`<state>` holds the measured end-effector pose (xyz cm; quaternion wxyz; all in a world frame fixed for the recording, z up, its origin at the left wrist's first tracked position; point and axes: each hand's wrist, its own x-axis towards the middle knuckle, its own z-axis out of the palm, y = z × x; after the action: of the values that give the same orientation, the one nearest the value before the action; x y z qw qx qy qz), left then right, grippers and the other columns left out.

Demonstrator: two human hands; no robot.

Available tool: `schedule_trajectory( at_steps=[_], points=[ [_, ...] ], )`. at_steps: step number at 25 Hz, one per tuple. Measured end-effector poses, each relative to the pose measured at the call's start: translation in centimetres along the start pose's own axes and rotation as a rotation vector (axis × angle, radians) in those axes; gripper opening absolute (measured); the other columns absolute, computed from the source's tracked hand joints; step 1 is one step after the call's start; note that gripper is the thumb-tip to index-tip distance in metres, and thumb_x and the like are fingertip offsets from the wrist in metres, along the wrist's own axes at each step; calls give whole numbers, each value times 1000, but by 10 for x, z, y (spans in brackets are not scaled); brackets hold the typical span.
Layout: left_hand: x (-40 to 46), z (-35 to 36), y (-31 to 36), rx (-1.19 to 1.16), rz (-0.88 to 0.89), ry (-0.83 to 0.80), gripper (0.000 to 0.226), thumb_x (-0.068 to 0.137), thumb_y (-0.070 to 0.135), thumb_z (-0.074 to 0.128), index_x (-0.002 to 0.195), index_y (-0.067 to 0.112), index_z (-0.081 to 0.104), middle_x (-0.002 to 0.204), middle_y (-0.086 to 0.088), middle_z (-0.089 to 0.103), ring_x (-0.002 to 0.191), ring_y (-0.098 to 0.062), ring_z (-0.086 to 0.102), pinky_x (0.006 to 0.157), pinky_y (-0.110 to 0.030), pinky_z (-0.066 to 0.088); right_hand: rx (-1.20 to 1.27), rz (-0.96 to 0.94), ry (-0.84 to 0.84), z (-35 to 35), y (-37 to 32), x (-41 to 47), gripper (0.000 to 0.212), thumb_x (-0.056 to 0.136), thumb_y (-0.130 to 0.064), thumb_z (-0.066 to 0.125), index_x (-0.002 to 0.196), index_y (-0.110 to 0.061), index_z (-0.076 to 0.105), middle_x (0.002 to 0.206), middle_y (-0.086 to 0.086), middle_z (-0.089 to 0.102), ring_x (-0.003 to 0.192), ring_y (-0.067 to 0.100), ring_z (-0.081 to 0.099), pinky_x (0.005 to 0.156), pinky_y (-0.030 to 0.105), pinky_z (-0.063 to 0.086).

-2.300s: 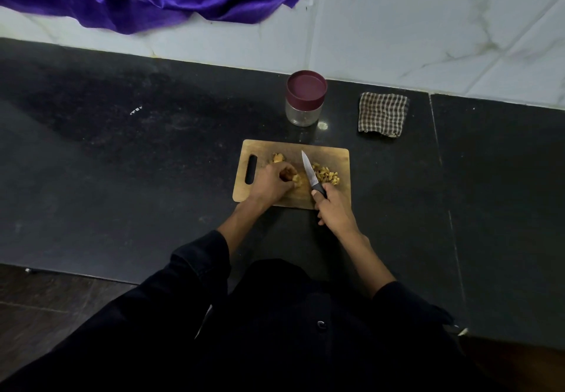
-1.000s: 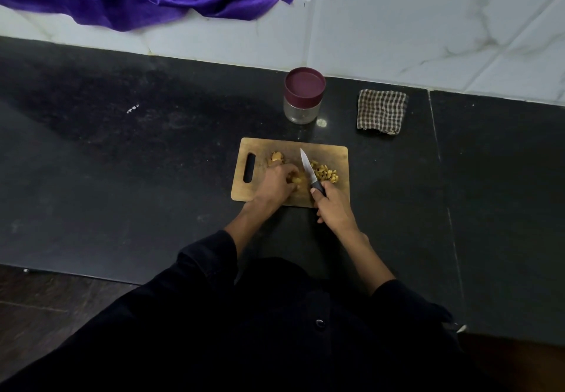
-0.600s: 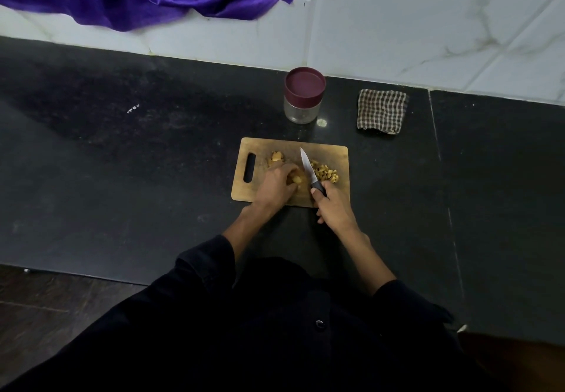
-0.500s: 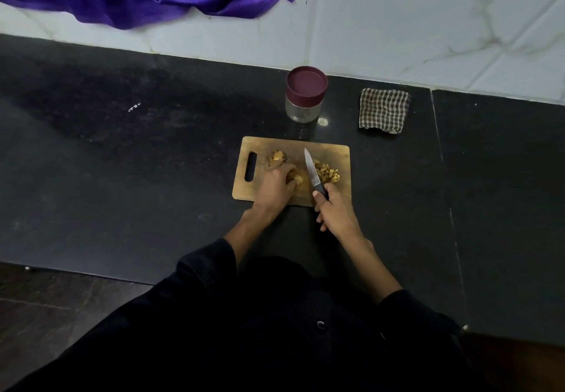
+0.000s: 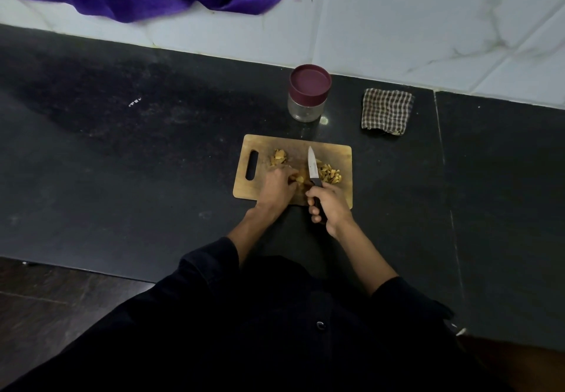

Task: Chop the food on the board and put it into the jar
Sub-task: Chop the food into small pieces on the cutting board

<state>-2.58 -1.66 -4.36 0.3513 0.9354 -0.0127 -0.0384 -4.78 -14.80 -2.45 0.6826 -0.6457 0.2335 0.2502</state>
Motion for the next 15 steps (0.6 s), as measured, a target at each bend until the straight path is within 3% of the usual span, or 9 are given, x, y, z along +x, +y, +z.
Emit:
schedule_trajectory(
  at_steps=[3,5,9,12,15],
  points=[
    [-2,-1,1,-25,5,7,18,85,-1,59,98,5,70,101,-8,69,95,-18,61,82,-18,42,-85,-21,9,1,-2,3,13,91,-2,49,85,-14,52,61,1,45,42,9,35,35,21,24],
    [-1,1,-1,-30,2,4,16,85,0,60,96,5,71,98,-8,69,91,-18,62,85,-28,49,-196,-72,30,-2,0,3,11,93,-6,48,90,-15,54,64,2,47,43,10,38,35,22,28],
    [1,1,-4,-39,0,-6,13,87,7,62,96,6,71,100,-8,68,91,-17,61,86,-33,50,-601,-165,62,-7,7,-6,12,102,-20,44,113,-19,48,79,7,59,49,13,53,37,25,42],
    [-1,3,-1,-49,-14,22,13,88,4,59,89,5,71,93,-8,69,84,-17,62,81,-33,51,-813,-181,86,-4,12,-12,14,104,-25,40,115,-17,42,87,13,62,52,19,62,37,26,46],
    [-2,3,3,-55,-48,32,16,88,2,56,87,5,73,90,-7,70,80,-14,63,78,-29,52,-953,-246,121,3,17,-14,17,104,-27,39,111,-12,42,87,11,60,64,25,66,48,40,57]
  ],
)
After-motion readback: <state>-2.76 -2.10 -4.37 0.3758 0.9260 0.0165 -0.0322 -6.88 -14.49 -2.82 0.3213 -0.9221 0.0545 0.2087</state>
